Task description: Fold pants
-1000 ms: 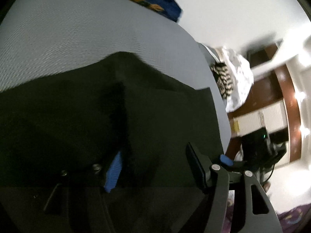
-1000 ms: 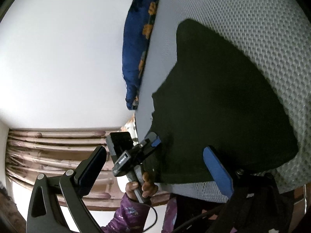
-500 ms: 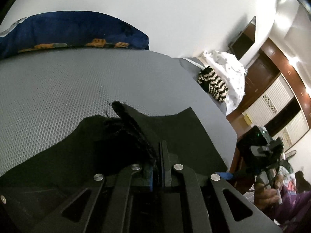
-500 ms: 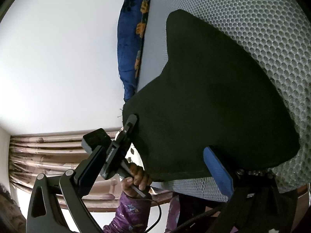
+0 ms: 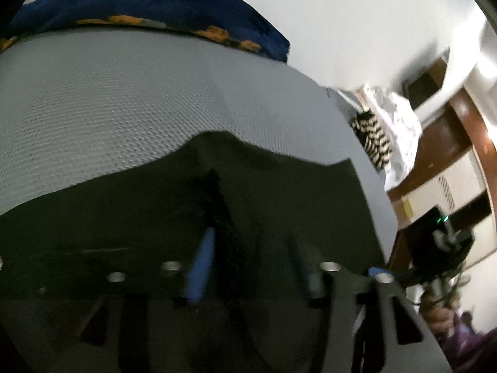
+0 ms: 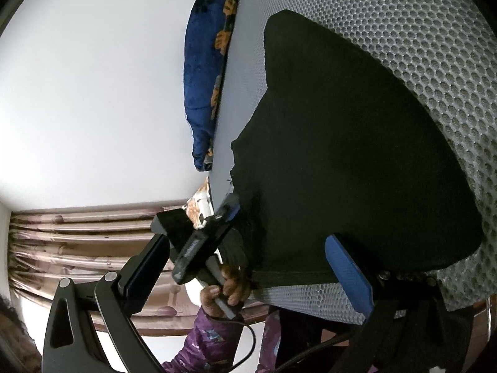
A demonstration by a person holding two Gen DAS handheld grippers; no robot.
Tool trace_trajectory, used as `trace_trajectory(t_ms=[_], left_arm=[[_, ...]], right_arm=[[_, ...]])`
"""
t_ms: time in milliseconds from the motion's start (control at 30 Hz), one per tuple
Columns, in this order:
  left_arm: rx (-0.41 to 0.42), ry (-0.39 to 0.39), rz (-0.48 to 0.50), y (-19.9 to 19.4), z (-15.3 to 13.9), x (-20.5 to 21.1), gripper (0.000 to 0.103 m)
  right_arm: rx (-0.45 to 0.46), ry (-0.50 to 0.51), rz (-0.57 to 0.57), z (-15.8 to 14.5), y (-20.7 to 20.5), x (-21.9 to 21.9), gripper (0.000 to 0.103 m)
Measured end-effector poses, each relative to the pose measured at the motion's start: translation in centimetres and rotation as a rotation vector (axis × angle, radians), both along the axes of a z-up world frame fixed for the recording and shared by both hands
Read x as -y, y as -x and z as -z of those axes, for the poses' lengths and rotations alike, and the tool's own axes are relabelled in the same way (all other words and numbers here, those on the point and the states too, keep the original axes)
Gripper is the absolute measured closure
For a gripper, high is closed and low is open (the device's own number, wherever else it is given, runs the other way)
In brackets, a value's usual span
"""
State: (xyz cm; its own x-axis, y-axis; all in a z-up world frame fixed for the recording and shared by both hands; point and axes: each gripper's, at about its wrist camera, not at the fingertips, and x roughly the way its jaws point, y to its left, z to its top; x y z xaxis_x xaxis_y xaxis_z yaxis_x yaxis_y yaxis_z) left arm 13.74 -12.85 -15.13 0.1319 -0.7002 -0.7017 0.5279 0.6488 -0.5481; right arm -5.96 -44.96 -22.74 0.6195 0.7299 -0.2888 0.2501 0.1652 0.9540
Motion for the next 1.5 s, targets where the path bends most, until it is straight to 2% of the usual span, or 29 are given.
trace_trajectory(t_ms=[67, 133, 233, 333, 433, 467, 533, 567, 700, 800, 900, 1033, 1200, 1300, 1367, 1500], left_arm=[[-0.030, 0.044, -0.054, -0.1, -0.8, -1.7, 0.037], [-0.061, 0.095, -0.107, 0.0, -1.5, -3.8, 0.037], [-0.064, 0.128, -0.174, 0.9, -2.5, -7.1, 0.036], [-0.016, 0.084, -0.254, 2.0, -3.5, -10.8, 0.029], [0.008, 0.077, -0.344, 2.7, -4.1, -15.6, 0.028], [0.019, 0.067, -0.374, 2.8, -4.2, -17.1, 0.028], [0.038, 0.026, -0.431, 2.8, -4.6, -20.7, 0.028], [0.044, 0.021, -0.440, 2.7, -4.5, -22.0, 0.028], [0.020, -0.046, -0.371, 1.8, -3.0, -25.6, 0.027], [-0.076, -0.003, -0.279, 0.0, -0.4, -26.6, 0.026], [-0.199, 0.121, -0.200, -1.7, 1.6, -26.7, 0.026], [-0.167, 0.110, -0.089, -3.5, 2.5, -24.6, 0.026], [-0.116, 0.050, -0.015, -4.7, 2.1, -21.5, 0.029], [-0.086, -0.028, 0.045, -4.3, 2.1, -19.2, 0.045], [-0.080, -0.053, 0.058, -4.3, 2.3, -19.6, 0.055], [-0.071, -0.068, 0.062, -3.5, 2.0, -19.8, 0.064]], right_arm=[[0.029, -0.001, -0.010, -0.5, 0.0, -0.2, 0.003], [0.128, 0.000, -0.056, -2.3, -0.3, -1.0, 0.003], [0.236, 0.078, -0.151, -4.7, -0.8, -3.7, 0.003], [0.220, 0.215, -0.277, -5.1, -2.2, -8.1, 0.005], [0.180, 0.395, -0.405, -3.9, -3.8, -12.0, 0.014], [0.157, 0.491, -0.467, -3.4, -4.3, -13.5, 0.017], [0.176, 0.605, -0.493, -4.3, -4.4, -14.6, 0.022], [0.194, 0.615, -0.482, -5.1, -4.5, -14.6, 0.023], [0.331, 0.648, -0.459, -9.9, -4.4, -16.0, 0.022], [0.354, 0.651, -0.479, -10.9, -4.6, -18.2, 0.018], [0.280, 0.591, -0.502, -8.8, -4.9, -19.4, 0.017], [0.187, 0.539, -0.496, -6.2, -4.8, -19.8, 0.017], [0.150, 0.497, -0.453, -6.1, -4.7, -18.8, 0.017], [0.140, 0.460, -0.424, -6.1, -5.3, -18.8, 0.016], [0.137, 0.442, -0.410, -6.2, -5.4, -18.8, 0.015], [0.131, 0.419, -0.399, -6.2, -5.4, -19.2, 0.014]])
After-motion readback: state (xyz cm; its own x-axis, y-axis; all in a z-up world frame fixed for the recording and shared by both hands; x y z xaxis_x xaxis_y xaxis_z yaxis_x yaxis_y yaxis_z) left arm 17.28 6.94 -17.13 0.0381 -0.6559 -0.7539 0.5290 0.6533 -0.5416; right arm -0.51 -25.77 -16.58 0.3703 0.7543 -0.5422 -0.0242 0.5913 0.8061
